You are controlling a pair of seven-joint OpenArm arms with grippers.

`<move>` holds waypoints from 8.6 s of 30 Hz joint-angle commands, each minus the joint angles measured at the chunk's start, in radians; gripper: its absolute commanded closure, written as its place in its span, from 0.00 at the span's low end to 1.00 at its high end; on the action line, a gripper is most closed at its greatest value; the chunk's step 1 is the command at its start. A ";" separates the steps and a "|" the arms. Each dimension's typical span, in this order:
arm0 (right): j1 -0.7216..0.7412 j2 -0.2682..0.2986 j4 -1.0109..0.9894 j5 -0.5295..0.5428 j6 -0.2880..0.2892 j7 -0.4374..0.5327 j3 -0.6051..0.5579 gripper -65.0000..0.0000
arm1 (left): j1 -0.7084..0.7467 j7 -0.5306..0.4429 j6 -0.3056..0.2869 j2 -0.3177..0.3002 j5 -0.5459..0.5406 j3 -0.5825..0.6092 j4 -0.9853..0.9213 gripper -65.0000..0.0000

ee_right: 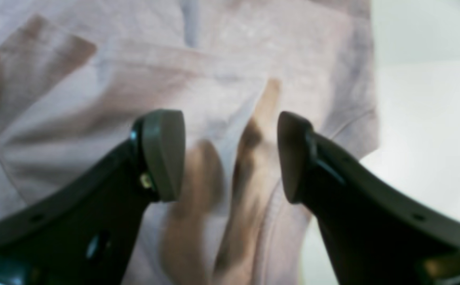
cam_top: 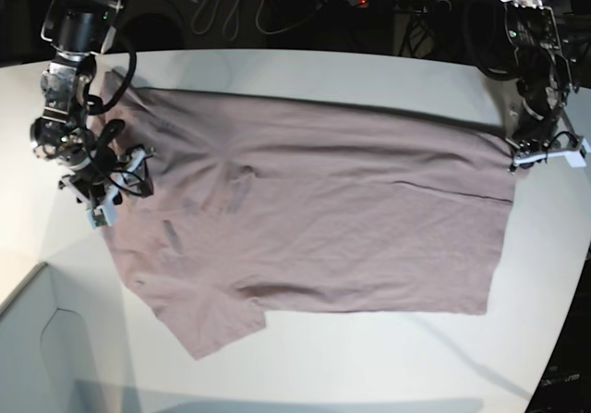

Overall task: Layout the t-shirt on the table in an organized manner, then fold the t-shirt properly
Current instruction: 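Slide the right gripper along the shirt edge toward the collar corner, then pull the shirt edge taut with both grippers, drawing it back, then lift the shirt with both grippers and swing it over the table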

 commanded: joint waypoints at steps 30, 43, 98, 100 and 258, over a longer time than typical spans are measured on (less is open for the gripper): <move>0.013 0.009 0.155 0.014 0.003 0.026 0.003 1.00 | -0.009 -0.016 -0.007 -0.014 -0.003 -0.004 0.014 1.00; 0.039 0.009 0.261 0.014 0.003 0.026 -0.052 1.00 | -0.009 -0.016 -0.007 -0.014 -0.003 -0.008 0.014 1.00; -0.126 0.108 0.169 0.016 0.003 0.026 -0.055 0.42 | -0.040 -0.018 -0.007 -0.019 0.001 -0.010 0.014 1.00; -0.158 0.108 0.169 0.017 0.003 0.026 -0.020 0.42 | -0.045 -0.018 -0.007 -0.019 0.001 -0.010 0.014 1.00; -0.389 0.016 0.431 0.016 0.003 0.035 0.123 1.00 | -0.112 0.303 -0.004 -0.062 -0.204 -0.168 -0.077 1.00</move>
